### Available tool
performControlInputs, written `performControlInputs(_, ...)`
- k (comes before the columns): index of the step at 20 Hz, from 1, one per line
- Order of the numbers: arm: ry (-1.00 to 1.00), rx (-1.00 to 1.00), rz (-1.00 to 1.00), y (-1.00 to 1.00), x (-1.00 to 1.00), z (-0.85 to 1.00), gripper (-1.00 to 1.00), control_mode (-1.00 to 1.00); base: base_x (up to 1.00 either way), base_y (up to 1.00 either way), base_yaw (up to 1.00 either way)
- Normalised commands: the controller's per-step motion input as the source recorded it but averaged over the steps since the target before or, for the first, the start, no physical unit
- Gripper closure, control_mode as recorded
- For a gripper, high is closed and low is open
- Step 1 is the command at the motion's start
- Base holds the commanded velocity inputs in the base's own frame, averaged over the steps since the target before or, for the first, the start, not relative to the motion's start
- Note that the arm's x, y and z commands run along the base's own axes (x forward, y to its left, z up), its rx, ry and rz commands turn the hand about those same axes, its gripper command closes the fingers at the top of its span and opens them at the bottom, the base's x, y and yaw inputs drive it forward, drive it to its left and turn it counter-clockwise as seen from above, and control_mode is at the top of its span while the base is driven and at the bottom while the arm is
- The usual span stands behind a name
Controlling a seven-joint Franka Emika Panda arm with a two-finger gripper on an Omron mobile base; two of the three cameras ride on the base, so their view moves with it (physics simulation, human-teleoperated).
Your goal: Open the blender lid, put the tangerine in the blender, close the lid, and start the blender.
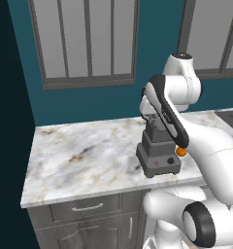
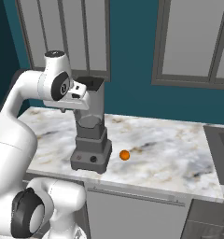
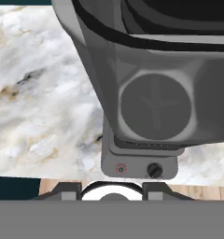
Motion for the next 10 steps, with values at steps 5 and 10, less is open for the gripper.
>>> performControlInputs(5, 0.00, 0.00, 0.00, 0.00, 0.00, 0.01, -1.00, -1.00, 0.00, 0.00, 0.00)
performControlInputs(10, 0.00, 0.00, 0.00, 0.00, 0.00, 0.00, -1.00, -1.00, 0.00, 0.00, 0.00)
